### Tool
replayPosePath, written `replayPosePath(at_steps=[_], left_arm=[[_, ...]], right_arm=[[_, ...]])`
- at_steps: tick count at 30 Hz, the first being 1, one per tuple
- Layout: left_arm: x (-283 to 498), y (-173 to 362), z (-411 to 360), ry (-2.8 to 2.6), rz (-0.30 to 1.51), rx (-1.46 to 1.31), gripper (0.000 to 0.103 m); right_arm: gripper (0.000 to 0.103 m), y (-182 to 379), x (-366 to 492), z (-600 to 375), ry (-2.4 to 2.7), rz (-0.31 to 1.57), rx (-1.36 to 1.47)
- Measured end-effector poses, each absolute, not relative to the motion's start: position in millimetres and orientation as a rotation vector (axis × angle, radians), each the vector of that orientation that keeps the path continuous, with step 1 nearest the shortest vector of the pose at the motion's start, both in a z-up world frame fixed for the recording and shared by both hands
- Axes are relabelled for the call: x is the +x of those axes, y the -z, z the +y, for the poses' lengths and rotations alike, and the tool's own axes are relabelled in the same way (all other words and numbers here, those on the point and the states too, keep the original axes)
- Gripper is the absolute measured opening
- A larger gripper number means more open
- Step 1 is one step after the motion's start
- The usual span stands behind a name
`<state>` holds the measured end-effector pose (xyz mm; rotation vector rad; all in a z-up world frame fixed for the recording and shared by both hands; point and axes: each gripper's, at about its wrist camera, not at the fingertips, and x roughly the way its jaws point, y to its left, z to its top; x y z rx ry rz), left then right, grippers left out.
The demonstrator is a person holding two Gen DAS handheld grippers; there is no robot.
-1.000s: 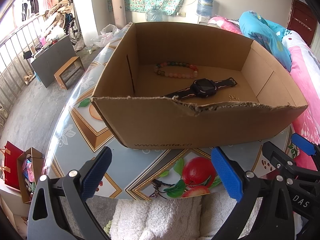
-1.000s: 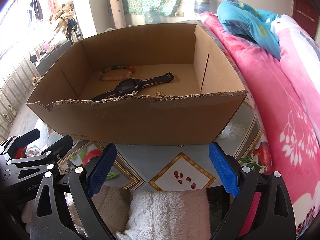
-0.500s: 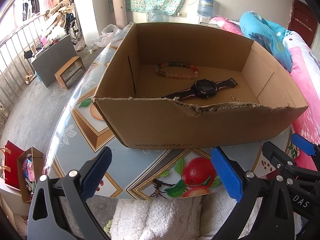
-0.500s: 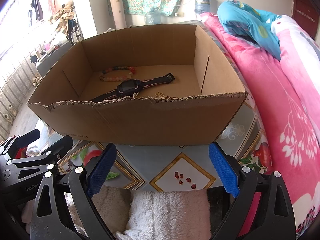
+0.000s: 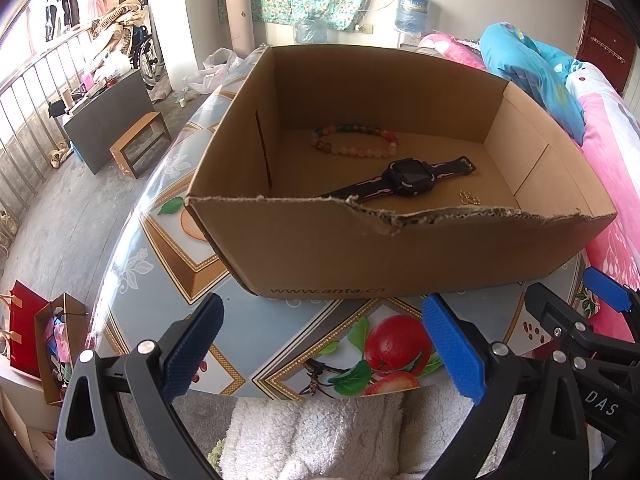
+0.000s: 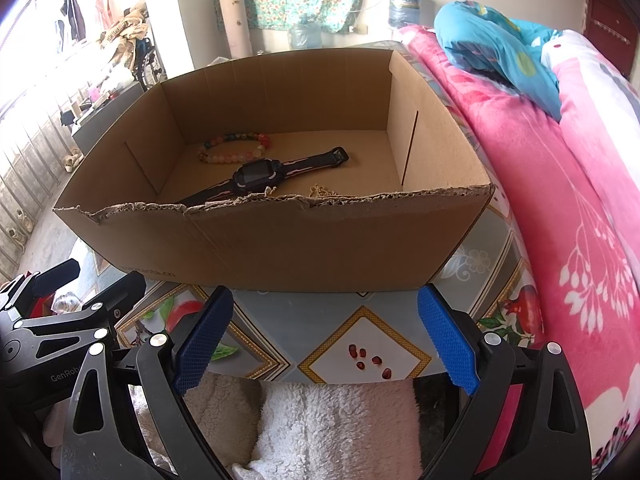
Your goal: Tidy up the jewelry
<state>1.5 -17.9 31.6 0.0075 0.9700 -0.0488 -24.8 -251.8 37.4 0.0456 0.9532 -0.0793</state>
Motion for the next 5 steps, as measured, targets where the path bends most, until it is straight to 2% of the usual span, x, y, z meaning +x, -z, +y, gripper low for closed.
replayPosePath(at_steps=[5], left_arm=[[2.3, -30.8, -18.5, 0.054, 0.976, 0.001, 0.097]], right_arm=[[0.089, -38.2, -23.9, -251.4, 0.079, 0.954, 0.044]])
